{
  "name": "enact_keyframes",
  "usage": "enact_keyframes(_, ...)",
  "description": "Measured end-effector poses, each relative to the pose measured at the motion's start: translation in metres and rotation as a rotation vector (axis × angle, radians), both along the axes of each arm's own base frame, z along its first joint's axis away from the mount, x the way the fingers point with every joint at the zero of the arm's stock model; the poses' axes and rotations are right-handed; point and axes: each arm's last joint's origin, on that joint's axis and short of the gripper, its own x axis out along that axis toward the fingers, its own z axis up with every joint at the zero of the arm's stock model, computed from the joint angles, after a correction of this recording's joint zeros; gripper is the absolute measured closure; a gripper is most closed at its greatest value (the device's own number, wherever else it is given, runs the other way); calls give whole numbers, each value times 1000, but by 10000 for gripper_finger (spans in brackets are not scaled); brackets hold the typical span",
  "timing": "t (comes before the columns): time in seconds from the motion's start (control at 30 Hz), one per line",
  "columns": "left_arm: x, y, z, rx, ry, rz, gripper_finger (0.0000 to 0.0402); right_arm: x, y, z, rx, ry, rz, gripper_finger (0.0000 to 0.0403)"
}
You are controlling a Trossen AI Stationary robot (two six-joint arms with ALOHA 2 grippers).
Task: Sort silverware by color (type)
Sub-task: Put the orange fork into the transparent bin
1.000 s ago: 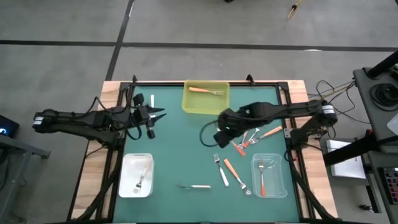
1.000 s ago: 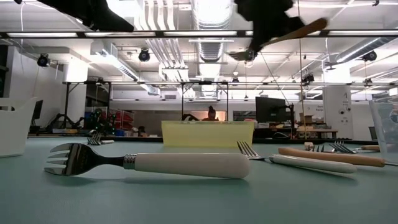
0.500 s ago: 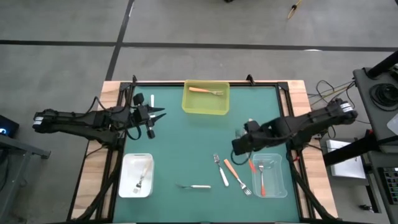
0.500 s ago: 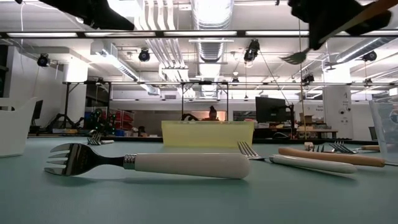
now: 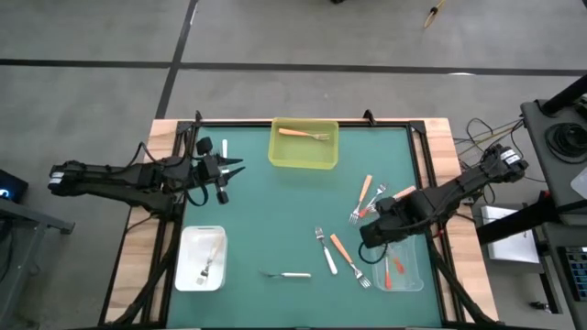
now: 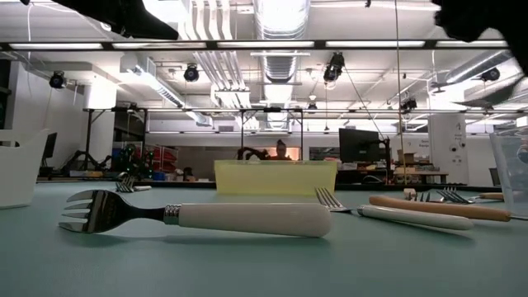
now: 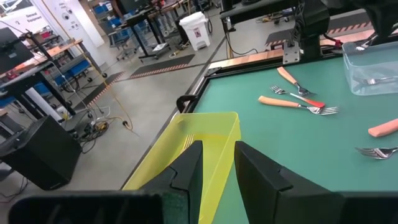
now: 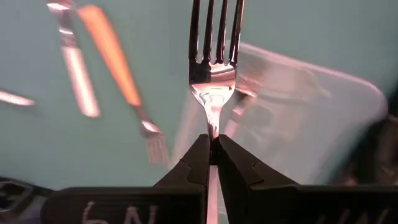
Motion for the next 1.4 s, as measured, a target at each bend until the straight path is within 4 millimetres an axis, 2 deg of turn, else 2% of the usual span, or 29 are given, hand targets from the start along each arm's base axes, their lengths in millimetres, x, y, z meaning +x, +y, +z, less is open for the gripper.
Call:
enact_keyframes(0.4, 0, 0, 2, -1, -17, 0, 326, -18, 16, -14, 31, 128, -52, 392)
enact_keyframes(0.9, 0, 0, 1, 0, -15, 0, 326, -31, 31, -28, 8, 165, -117, 392)
enact_keyframes(1.13, 0, 0, 1, 0, -14, 0, 326, -36, 32, -42, -43, 157, -138, 392)
enact_keyframes(1.4, 0, 0, 1, 0, -14, 0, 326, -37, 31, -49, -70, 141, -145, 392)
